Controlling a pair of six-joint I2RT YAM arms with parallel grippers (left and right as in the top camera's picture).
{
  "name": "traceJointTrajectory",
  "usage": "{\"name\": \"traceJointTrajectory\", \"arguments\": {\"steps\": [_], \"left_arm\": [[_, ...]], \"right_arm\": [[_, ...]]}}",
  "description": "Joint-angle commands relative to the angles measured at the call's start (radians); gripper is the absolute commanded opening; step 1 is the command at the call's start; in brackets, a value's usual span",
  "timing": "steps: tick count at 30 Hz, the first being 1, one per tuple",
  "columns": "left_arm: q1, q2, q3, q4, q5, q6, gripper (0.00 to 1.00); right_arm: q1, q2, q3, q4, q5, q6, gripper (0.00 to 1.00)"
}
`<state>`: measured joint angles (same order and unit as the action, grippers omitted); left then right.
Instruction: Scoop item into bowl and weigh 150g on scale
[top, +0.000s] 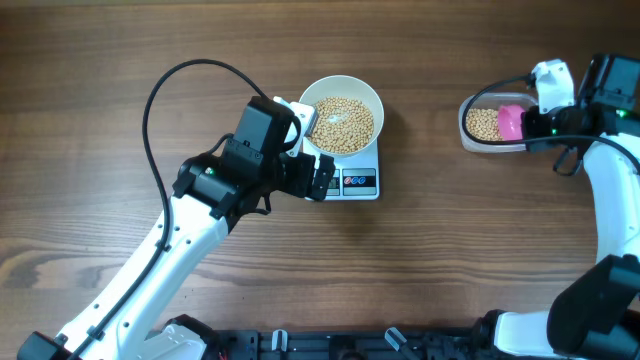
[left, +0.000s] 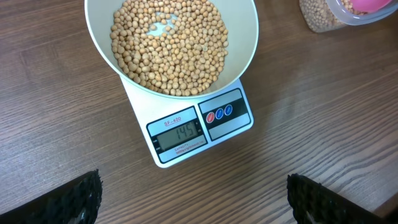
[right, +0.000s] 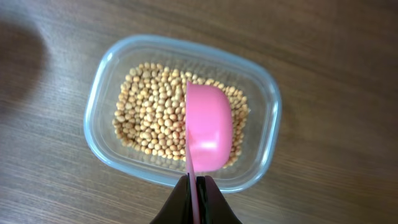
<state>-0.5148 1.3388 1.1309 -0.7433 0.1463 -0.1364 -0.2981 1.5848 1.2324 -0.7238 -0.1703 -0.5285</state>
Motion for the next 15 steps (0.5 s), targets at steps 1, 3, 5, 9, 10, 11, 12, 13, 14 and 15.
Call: {"name": "traceJointTrajectory", "arguments": {"steps": [1, 3, 5, 9, 10, 11, 12, 13, 14, 15], "left_arm": [[0.007, -0.003, 0.015, 0.002, -0.006, -0.005, 1.0], [0.007, -0.003, 0.015, 0.002, -0.006, -0.005, 1.0], [0.007, -0.003, 0.015, 0.002, -0.006, -0.005, 1.0], [0.007, -0.003, 0.015, 0.002, -0.006, -0.005, 1.0], [0.007, -0.003, 0.015, 0.002, -0.006, -0.005, 1.0], [0.007, -0.003, 0.015, 0.002, -0.006, -0.005, 1.0], [0.007, -0.003, 0.015, 0.002, -0.006, -0.005, 1.0], [0.007, -0.003, 0.015, 0.002, -0.006, -0.005, 1.0], [0.007, -0.003, 0.015, 0.002, -0.006, -0.005, 1.0], [0.007, -0.003, 0.015, 0.002, -0.006, -0.005, 1.0]], "right_arm": [[-0.003, 0.013, -0.013, 0.018, -0.006, 0.009, 0.04], [-0.003, 0.013, -0.013, 0.017, -0.036, 0.009, 0.04], [-0.003, 0.013, -0.013, 0.017, -0.052, 0.013, 0.04], [-0.003, 0.013, -0.013, 0.024, -0.082, 0.064, 0.04], [-0.003, 0.013, -0.013, 0.021, -0.106, 0.064, 0.04], [-0.003, 0.013, -0.013, 0.018, -0.126, 0.064, 0.04], [-0.003, 0.013, -0.013, 0.016, -0.132, 0.064, 0.04], [-0.003, 0.013, -0.013, 0.011, -0.142, 0.064, 0.04], [-0.003, 0.013, -0.013, 0.006, -0.15, 0.064, 0.04], [-0.003, 0.013, -0.013, 0.003, -0.156, 0.065, 0.04]]}}
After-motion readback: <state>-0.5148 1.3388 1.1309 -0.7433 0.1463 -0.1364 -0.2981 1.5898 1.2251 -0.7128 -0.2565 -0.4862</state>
